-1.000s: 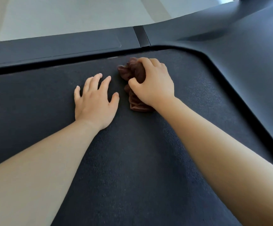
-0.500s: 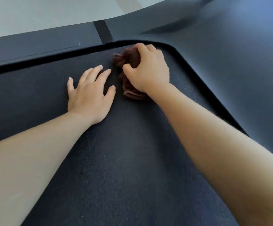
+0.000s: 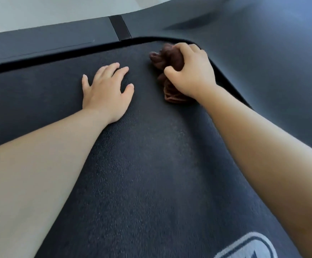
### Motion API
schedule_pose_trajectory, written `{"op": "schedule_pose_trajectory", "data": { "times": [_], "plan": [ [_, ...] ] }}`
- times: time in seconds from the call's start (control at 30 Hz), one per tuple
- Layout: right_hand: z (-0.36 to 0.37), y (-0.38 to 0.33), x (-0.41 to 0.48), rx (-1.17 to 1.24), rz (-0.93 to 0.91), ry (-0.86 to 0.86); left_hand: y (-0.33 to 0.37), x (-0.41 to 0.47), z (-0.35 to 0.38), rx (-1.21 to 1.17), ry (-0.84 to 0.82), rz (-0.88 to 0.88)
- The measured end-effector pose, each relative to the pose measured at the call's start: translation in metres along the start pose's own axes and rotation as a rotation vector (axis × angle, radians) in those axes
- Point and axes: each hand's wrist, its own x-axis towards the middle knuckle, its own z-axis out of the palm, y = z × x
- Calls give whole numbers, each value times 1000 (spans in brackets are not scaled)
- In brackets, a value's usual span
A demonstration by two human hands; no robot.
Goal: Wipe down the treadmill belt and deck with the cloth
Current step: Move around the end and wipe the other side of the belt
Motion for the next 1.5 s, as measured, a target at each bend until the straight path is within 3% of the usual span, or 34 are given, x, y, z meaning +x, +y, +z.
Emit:
{"op": "schedule_pose_trajectory", "data": {
  "times": [0.2,0.37,0.63,0.8,1.0,1.17,1.37,1.5],
  "plan": [
    [-15,-13,-110,55,85,72,13,-49,-9,-23,-62,246],
    [-22,1,-132,-66,155,211,49,-72,4,15,-108,147],
    [-18,17,-59,-110,112,103,54,-63,13,75,-77,137],
    [-34,20,-112,-57,101,83,53,-71,9,74,-108,191],
    [-77,29,-216,-51,193,102,51,-137,-7,-1,-195,409],
    [-93,27,-307,-38,314,220,53,-185,-13,-48,-176,501],
    [-87,22,-278,-77,412,257,55,-188,-15,-35,-183,472],
    [-89,10,-287,-48,348,189,51,-198,-19,-38,-192,463]
  ]
}}
